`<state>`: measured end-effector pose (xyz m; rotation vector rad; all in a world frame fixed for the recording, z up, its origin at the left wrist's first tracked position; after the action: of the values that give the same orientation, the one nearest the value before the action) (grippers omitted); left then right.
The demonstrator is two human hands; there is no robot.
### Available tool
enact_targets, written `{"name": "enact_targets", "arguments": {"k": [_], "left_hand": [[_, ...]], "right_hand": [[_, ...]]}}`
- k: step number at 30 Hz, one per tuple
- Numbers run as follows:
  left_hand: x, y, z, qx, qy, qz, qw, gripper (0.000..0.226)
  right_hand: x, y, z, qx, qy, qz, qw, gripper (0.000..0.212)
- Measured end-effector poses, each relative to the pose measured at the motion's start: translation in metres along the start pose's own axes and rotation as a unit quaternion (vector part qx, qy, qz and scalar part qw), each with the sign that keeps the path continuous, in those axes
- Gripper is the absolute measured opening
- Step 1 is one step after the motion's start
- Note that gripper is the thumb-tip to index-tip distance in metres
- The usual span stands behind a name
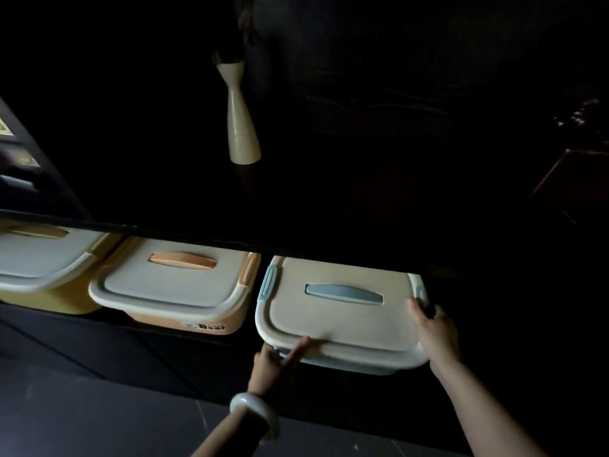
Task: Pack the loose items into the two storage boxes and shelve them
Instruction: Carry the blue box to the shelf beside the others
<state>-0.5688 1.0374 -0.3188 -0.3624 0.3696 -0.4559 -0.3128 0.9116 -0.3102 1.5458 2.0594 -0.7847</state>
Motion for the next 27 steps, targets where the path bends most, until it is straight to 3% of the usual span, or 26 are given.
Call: {"name": "enact_targets", "arguments": {"k": [3,5,14,27], "left_hand": [[0.009,-0.002,0.007,-0.075,-0.149,-0.045,0.985,0.051],[0.007,-0.002,0.010,-0.077,-0.201,-0.047,0.975,0.055],[0.004,0.002,0.007,-0.074,-0.236,-0.074,0.966,0.067],[0.008,0.011,0.010,-0.090,-0.237,-0.123,0.959,0.062]], "right_hand": [[0.004,-0.006,-0.008,0.001,-0.012,0.003,1.000,0.063],[0.007,-0.013,-0.007,0.005,-0.021,0.008,1.000,0.064],[0.014,-0.038,-0.001,0.005,0.004,0.069,0.998,0.062],[0.023,-0.023,-0.006,-0.001,0.017,0.068,0.998,0.064]]}}
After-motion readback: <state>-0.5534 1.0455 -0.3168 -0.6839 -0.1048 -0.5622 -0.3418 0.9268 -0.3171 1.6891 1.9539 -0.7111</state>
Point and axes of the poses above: each hand's wrist, its own y-axis towards the middle knuckle, its own x-axis out of the palm, z = x × y, the point moved 1 cm from there along y, towards the middle knuckle, and after that the axes turned 5 degrees about z, right-handed, at the moved point
